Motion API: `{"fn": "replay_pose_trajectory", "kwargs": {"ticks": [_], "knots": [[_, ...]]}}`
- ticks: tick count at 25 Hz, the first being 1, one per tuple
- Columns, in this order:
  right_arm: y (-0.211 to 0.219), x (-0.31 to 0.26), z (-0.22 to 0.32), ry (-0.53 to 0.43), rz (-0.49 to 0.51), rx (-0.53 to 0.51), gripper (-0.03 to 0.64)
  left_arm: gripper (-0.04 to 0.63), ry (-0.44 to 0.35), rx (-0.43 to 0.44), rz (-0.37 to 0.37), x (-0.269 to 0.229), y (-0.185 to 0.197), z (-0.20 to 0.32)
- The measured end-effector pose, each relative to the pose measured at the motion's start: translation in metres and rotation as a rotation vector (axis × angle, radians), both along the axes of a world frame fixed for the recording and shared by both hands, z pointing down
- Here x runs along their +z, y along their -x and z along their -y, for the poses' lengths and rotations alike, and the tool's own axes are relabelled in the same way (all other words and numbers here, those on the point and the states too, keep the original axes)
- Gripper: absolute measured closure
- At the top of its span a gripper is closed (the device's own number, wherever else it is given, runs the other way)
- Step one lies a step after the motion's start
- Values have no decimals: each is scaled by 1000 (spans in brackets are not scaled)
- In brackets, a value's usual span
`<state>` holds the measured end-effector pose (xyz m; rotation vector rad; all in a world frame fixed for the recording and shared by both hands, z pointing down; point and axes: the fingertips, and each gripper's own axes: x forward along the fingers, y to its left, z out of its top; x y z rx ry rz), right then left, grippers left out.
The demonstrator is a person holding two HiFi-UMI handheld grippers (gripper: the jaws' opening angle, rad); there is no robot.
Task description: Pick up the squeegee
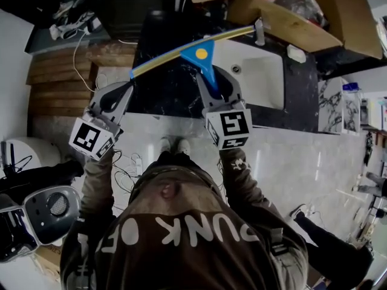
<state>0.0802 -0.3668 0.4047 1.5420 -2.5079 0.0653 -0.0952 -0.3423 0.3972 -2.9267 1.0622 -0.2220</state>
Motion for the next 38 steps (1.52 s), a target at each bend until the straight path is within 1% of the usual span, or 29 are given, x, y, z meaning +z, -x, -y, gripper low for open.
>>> {"fn": "replay_pose_trajectory", "kwargs": {"ticks": [3, 5, 8, 14, 17, 29, 33, 38], "knots": [[5, -26, -21, -87, 30, -86, 472, 592, -9, -5, -6, -8, 2, -5], [6, -37, -33, -125, 44, -130, 472, 592, -15, -3, -8, -12, 2, -9], [2, -48, -42, -161, 66, -149, 472, 592, -24, 0, -11, -17, 0, -10], [-9, -47, -42, -152, 57, -161, 472, 592, -38, 6, -17, -24, -5, -8], [-6, -47, -42, -167, 25, -178, 472, 592, -42, 14, -14, -25, -8, -8], [-3, -54, -41, -184, 17, -187, 472, 592, -66, 23, -12, -36, -11, -5], [-4, -58, -40, -188, 38, -175, 472, 592, -70, 27, -13, -38, -13, -4], [-6, -54, -36, -180, 25, -176, 472, 592, -73, 27, -13, -39, -14, -1]]}}
